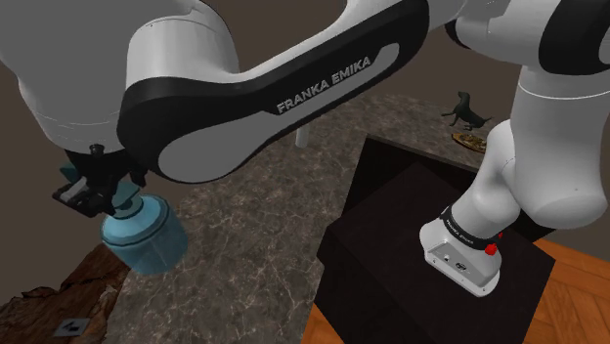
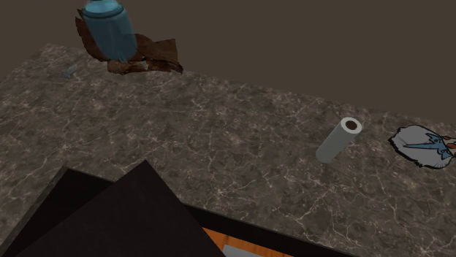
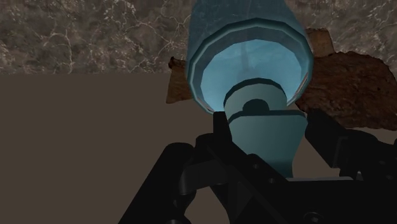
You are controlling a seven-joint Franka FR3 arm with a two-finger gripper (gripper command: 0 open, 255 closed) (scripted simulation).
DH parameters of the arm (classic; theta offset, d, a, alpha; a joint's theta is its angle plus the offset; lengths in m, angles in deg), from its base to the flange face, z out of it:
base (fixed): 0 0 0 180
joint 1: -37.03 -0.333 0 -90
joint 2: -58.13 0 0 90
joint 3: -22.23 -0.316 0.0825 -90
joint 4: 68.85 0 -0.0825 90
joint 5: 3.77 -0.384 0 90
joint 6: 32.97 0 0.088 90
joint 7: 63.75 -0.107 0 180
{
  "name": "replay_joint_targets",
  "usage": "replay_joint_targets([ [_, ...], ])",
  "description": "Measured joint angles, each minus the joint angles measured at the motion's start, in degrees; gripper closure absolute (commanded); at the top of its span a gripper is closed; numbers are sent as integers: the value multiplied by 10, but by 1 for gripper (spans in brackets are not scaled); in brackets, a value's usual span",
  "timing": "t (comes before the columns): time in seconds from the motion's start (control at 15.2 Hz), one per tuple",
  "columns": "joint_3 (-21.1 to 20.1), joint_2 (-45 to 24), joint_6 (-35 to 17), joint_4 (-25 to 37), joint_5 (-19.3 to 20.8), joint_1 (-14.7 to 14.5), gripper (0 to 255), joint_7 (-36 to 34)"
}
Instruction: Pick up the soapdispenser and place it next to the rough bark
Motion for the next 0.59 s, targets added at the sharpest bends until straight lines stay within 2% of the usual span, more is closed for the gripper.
replay_joint_targets([
  [0.59, 10, -21, -54, -35, 18, -3, 255, -19],
])
